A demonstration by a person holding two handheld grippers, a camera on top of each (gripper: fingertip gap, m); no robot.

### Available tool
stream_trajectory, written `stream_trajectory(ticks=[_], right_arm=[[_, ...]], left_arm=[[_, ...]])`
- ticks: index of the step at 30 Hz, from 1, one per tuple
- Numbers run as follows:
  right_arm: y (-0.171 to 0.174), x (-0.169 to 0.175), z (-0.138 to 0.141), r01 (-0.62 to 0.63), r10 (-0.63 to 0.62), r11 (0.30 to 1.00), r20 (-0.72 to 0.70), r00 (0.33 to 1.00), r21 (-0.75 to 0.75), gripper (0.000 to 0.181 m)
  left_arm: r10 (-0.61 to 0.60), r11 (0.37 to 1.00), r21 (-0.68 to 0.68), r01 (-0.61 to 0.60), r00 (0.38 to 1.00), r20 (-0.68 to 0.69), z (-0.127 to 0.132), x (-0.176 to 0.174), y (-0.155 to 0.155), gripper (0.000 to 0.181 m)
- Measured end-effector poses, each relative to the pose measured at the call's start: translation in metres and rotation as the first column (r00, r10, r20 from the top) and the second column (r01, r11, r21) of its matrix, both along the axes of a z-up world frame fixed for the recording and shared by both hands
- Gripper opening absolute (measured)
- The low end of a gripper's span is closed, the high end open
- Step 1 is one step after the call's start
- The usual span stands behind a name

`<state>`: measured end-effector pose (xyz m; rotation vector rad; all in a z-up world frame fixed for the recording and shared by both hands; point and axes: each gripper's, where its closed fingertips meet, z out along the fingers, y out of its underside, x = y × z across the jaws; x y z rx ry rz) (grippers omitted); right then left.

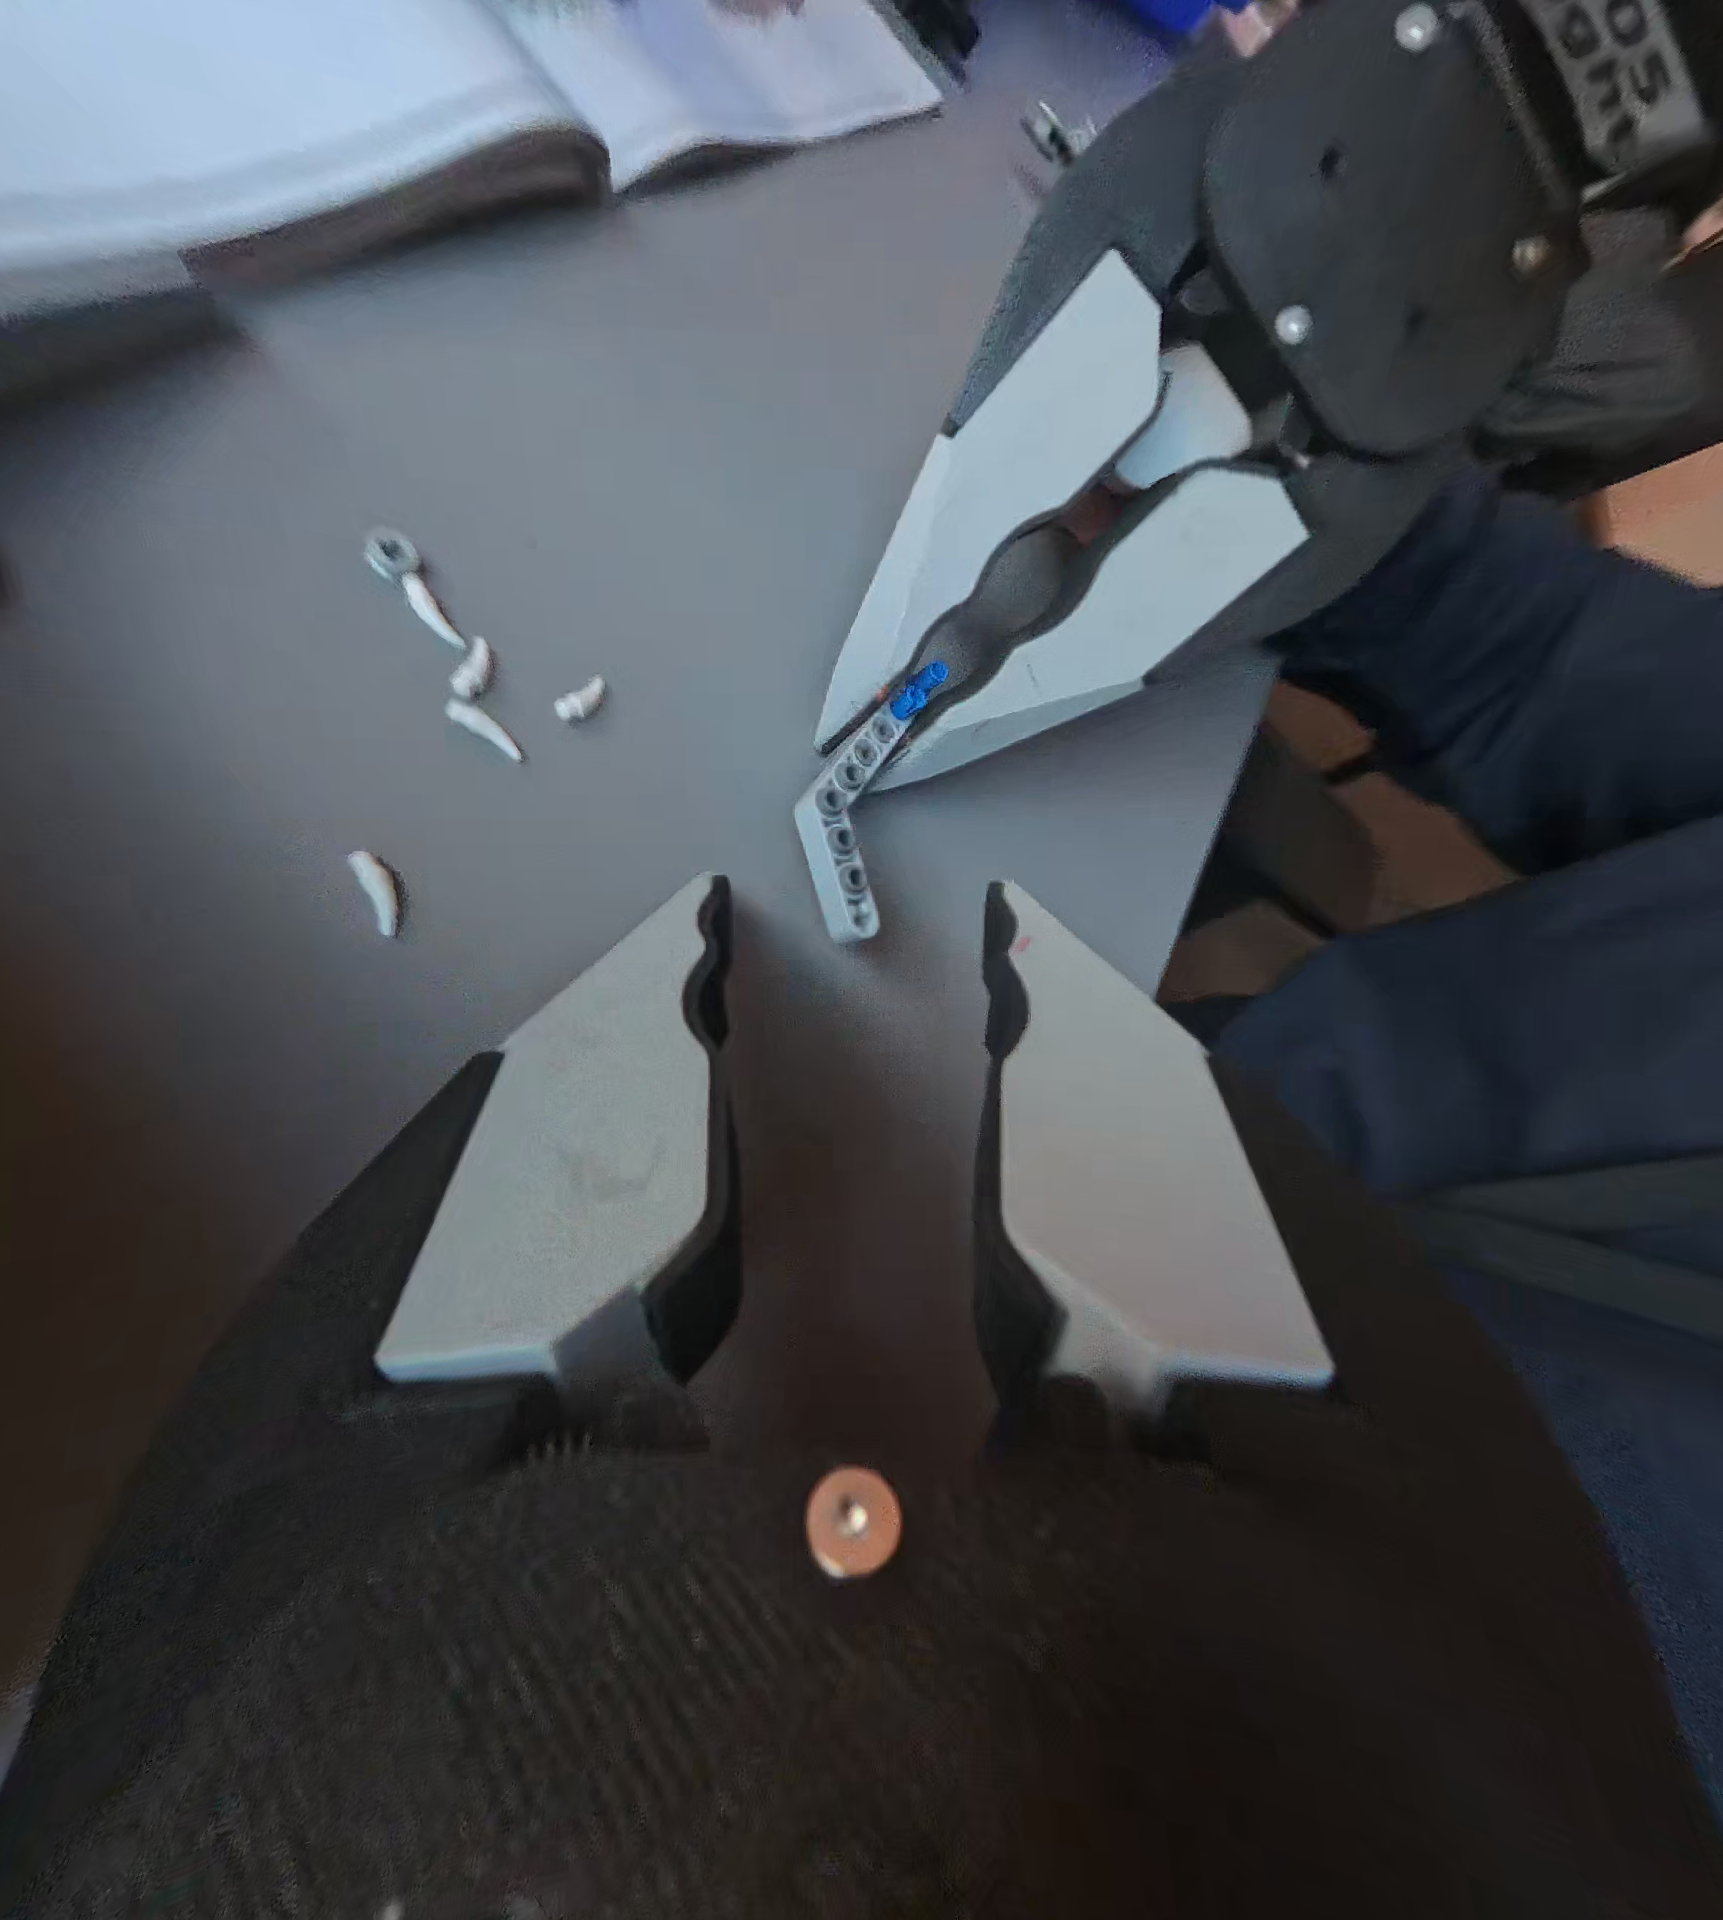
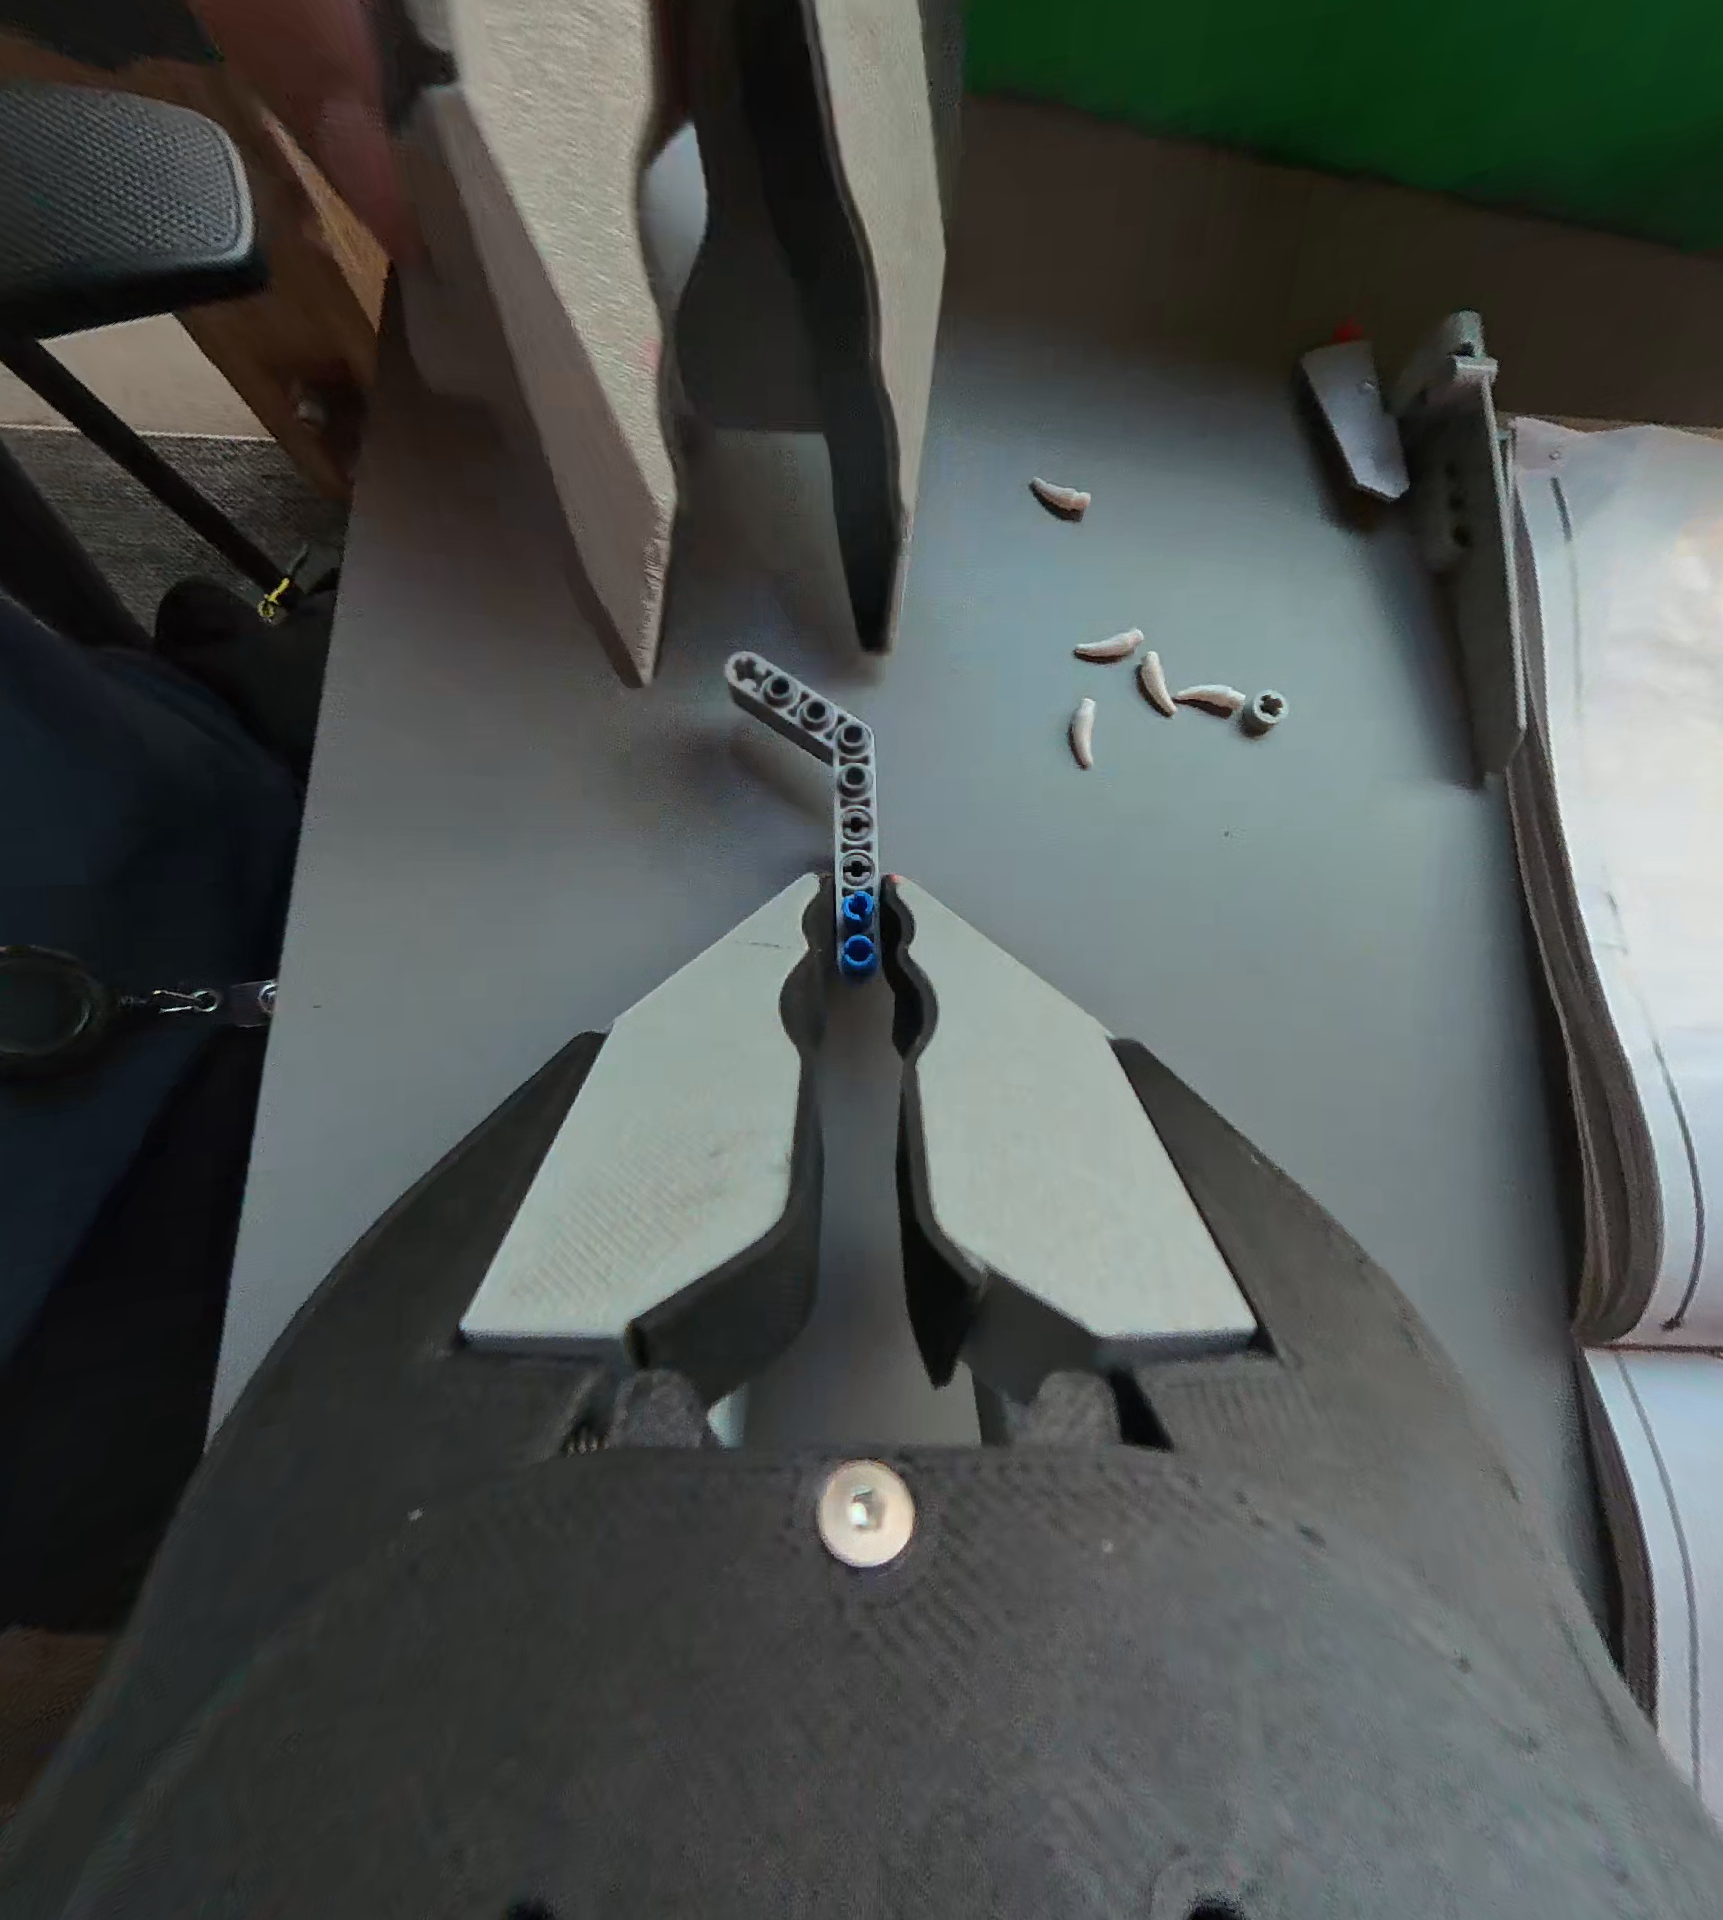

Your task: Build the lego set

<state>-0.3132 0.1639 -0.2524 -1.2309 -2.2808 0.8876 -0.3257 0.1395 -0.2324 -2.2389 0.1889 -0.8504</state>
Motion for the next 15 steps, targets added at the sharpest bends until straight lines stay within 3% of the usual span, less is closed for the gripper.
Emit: stream_trajectory(ticks=[1,5,8,10,15], right_arm=[[0.002,-0.001,0.0,0.014,-0.014,1.0,0.001,1.0,-0.005,0.005],[0.0,-0.004,0.004,0.023,-0.022,0.995,0.011,1.0,-0.093,0.005],[-0.003,-0.007,0.004,0.024,-0.021,0.991,0.02,1.0,-0.132,0.004],[-0.004,-0.009,0.003,0.025,-0.022,0.991,0.022,1.0,-0.132,0.005],[-0.011,-0.004,0.007,-0.044,0.049,0.988,0.033,0.998,-0.145,0.02]], left_arm=[[-0.003,0.998,0.055,0.006,0.998,-0.066,0.002,-0.001,0.0,0.046],[0.028,0.982,0.183,0.035,0.944,-0.327,0.002,-0.004,0.004,0.045],[0.053,0.976,0.211,0.054,0.88,-0.472,-0.004,-0.009,0.011,0.021],[0.035,0.982,0.18,0.064,0.866,-0.499,-0.011,-0.009,0.011,0.008],[0.036,0.986,0.162,0.048,0.878,-0.477,-0.012,-0.012,0.011,0.004]])
